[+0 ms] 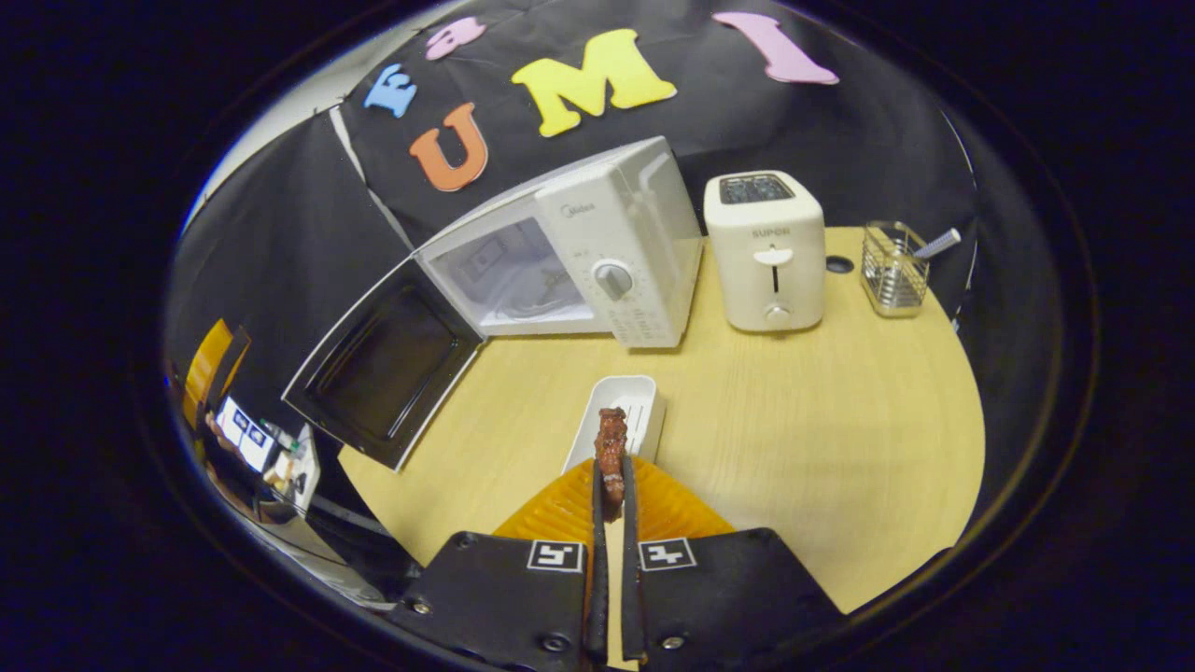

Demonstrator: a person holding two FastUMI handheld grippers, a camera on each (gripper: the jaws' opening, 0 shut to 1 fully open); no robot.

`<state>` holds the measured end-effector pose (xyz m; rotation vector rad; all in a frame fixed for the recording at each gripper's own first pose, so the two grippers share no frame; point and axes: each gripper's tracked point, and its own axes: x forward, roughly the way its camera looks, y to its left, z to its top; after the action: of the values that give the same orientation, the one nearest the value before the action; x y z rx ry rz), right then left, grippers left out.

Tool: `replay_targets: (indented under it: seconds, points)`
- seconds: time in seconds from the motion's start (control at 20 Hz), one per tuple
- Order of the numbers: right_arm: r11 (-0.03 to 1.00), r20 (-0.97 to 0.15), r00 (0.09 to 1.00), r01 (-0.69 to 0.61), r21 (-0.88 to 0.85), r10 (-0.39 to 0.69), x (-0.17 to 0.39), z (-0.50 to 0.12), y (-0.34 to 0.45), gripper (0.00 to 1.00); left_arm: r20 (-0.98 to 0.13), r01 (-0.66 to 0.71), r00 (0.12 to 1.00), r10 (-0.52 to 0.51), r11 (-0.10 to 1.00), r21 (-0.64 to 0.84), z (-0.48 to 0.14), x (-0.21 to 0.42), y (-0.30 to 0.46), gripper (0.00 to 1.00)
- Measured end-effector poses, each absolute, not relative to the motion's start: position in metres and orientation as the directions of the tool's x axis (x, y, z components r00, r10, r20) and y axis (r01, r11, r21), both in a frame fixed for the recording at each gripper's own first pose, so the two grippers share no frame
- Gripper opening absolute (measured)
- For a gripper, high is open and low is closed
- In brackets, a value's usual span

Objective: Open the microwave oven with the left hand, put the food in, and close the microwave oven.

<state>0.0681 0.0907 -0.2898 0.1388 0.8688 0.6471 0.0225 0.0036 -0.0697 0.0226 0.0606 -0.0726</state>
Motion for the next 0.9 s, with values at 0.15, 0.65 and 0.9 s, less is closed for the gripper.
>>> replay_targets:
  seconds: [0.15,0.65,0.9]
  points:
    - [0.835,-0.649,0.555,-0.491,0.248,0.520,0.067,-0.274,0.097,0.07,-0.047,0.080,0.996,-0.079,0.997,0.016,-0.068,0.010,0.009,0.92]
    - [0.863,-0.529,0.712,-0.498,0.083,0.461,0.072,-0.239,0.181,0.07,-0.007,0.093,0.996,-0.093,0.995,-0.040,-0.059,-0.037,0.049,0.92]
    - [0.842,-0.525,0.685,-0.526,0.123,0.505,0.081,-0.247,0.249,0.06,0.013,0.094,0.996,-0.094,0.991,-0.093,-0.052,-0.053,0.071,0.92]
